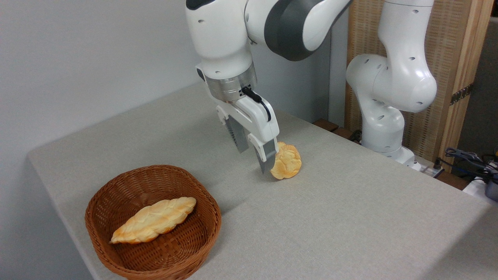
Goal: Put bread into the basket
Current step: 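Move the open gripper down over the round golden bun, then close the gripper on the round golden bun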
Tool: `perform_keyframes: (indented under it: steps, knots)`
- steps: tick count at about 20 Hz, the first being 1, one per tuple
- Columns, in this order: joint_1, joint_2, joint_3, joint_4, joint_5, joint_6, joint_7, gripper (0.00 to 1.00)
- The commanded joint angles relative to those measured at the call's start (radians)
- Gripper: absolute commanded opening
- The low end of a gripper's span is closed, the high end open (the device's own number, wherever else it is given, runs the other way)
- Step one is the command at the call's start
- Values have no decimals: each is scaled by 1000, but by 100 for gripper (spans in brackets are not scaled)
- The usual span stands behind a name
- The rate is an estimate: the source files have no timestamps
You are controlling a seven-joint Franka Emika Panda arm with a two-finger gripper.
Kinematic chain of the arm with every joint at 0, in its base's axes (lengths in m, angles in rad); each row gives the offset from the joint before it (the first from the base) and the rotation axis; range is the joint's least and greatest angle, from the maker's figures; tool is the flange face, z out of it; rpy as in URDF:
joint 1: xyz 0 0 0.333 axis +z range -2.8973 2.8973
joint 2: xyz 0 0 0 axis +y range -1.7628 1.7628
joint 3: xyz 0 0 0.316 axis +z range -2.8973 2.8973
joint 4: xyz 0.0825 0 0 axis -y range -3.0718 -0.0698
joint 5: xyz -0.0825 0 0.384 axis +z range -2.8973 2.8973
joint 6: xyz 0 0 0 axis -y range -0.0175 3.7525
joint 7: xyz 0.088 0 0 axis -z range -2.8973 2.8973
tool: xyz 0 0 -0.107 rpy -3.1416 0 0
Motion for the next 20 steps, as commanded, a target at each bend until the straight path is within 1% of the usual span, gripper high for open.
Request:
perform_keyframes:
  steps: [1, 4, 6, 7, 8, 10, 11, 17, 19, 20]
  knots:
    - [-60, -35, 9, -42, 10, -69, 71, 100]
    - [-77, -38, 9, -59, 11, -121, 181, 100]
    - [-81, -42, 6, -76, 19, -130, 244, 100]
    - [-81, -42, -6, -84, 51, -132, 260, 100]
    - [-81, -42, -23, -98, 86, -132, 269, 100]
    - [-81, -42, -54, -130, 137, -130, 271, 100]
    - [-81, -41, -65, -137, 145, -130, 271, 100]
    - [-79, -35, -76, -151, 152, -118, 269, 99]
    - [-76, -22, -76, -151, 168, -100, 268, 87]
    - [-74, -15, -76, -151, 169, -83, 268, 76]
